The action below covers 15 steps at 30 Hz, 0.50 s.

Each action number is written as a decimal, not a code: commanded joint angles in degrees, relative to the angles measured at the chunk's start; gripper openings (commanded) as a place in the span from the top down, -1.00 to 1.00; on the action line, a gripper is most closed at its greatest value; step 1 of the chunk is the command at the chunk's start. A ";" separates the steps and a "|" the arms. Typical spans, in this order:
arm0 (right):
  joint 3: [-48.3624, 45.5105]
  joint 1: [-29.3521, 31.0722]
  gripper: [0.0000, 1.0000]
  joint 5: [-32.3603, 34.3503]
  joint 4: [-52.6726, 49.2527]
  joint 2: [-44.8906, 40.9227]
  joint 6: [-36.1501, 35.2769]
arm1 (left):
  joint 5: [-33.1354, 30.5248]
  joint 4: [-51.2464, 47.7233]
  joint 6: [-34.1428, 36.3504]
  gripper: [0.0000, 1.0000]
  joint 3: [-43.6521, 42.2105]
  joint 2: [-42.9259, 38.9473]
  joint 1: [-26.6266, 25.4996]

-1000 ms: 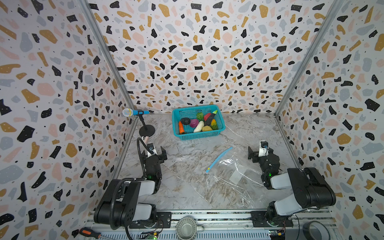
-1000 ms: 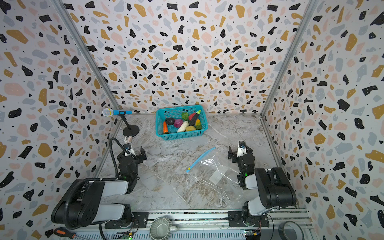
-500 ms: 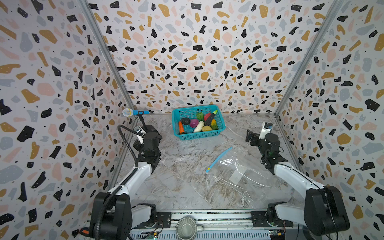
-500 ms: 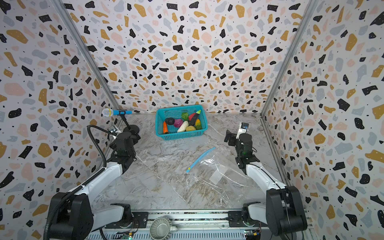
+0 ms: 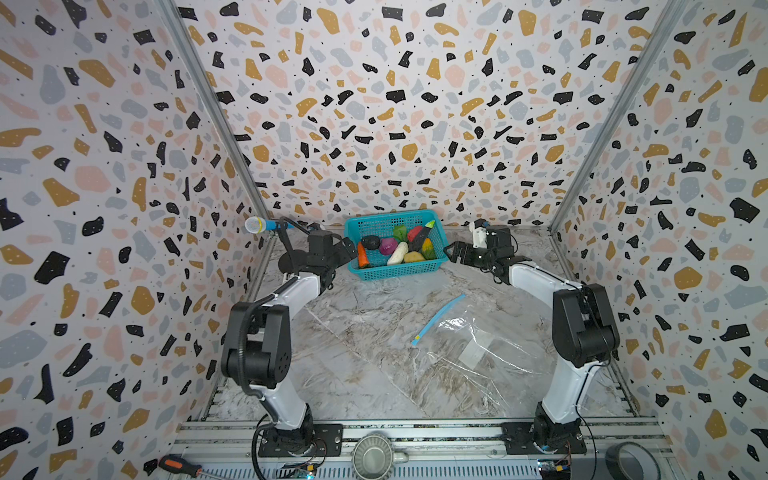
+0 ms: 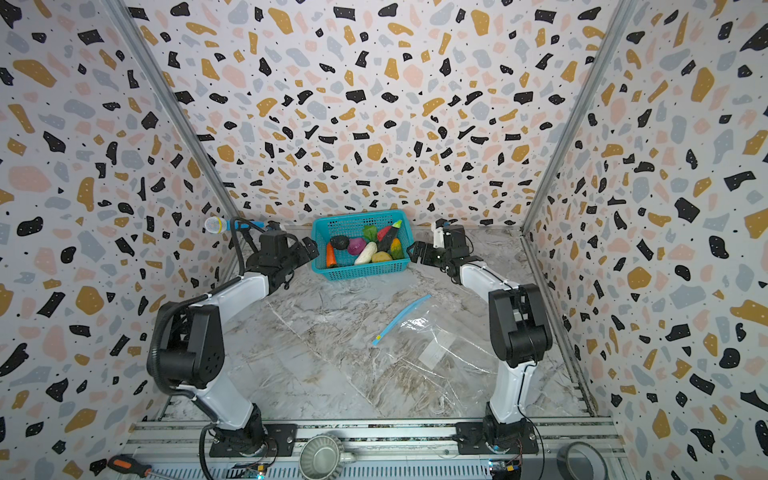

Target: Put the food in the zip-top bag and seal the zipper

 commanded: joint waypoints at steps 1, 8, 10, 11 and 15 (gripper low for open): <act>7.44 -0.53 -1.00 -4.47 -3.30 3.93 -1.93 | 6.39 2.26 -1.93 -1.00 3.69 3.85 -0.22; 18.87 -1.60 -0.91 -6.60 -5.79 13.35 -3.62 | 8.60 2.89 -2.87 -0.90 9.85 11.16 -0.22; 20.56 -1.53 -0.88 -7.45 -6.00 14.71 -3.75 | 9.49 2.95 -2.94 -0.88 11.54 12.96 -0.22; 21.03 -1.52 -0.86 -7.92 -5.84 15.14 -3.62 | 9.71 2.95 -2.97 -0.87 12.26 13.72 -0.23; 22.16 -1.09 -0.79 -9.53 -5.43 16.06 -3.65 | 11.51 4.12 -4.06 -0.82 14.67 15.89 -0.39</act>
